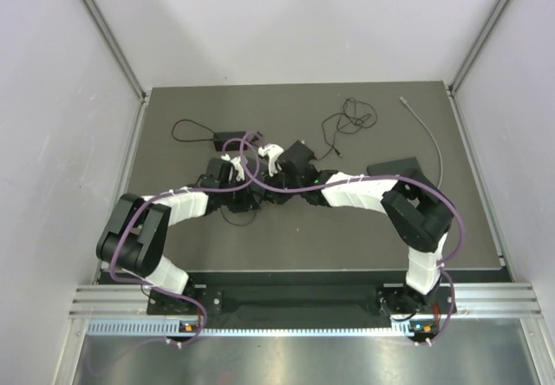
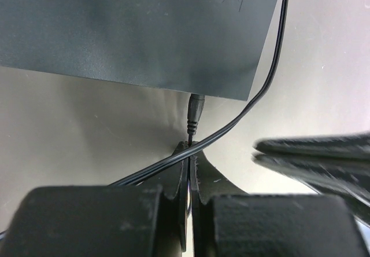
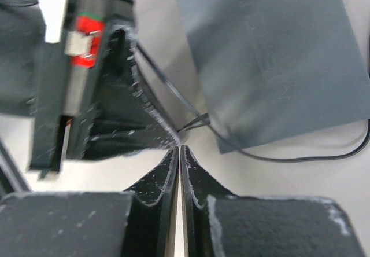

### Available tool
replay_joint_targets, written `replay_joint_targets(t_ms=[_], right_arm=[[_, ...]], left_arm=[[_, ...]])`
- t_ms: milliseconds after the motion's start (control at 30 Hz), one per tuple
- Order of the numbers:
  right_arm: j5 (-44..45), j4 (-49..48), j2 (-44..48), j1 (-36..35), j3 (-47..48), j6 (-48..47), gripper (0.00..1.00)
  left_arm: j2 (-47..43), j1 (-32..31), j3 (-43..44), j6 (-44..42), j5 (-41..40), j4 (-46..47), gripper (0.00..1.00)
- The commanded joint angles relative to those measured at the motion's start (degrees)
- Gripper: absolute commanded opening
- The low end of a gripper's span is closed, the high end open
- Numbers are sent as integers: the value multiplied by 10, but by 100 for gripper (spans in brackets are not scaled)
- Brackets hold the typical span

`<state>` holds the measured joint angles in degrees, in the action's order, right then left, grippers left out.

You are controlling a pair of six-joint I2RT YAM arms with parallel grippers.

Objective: Pull the plug from the switch port

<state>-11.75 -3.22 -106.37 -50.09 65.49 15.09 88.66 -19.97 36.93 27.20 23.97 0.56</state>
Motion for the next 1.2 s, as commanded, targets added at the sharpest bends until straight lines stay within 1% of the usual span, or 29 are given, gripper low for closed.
replay_joint_targets(t_ms=[0,133,400,600,900,1067,1167], right_arm=[[37,-49,-22,-14,3,18,4],[64,-53,-32,-25,6,34,0],[159,-40,-54,-49,16,65,0],[251,-8,-85,-64,46,113,0],[335,-17,-110,-70,64,193,0],[406,-6,-116,-68,74,245,0],[428,-4,-113,-63,80,258,0]], left_arm=[[13,-3,5,3,15,-1,0],[10,-3,5,0,20,-2,0],[11,-3,7,0,35,-3,0],[5,-3,1,0,53,1,0],[18,-2,-16,10,85,28,0],[24,-3,-35,25,90,39,0],[20,-2,-46,27,90,39,0]])
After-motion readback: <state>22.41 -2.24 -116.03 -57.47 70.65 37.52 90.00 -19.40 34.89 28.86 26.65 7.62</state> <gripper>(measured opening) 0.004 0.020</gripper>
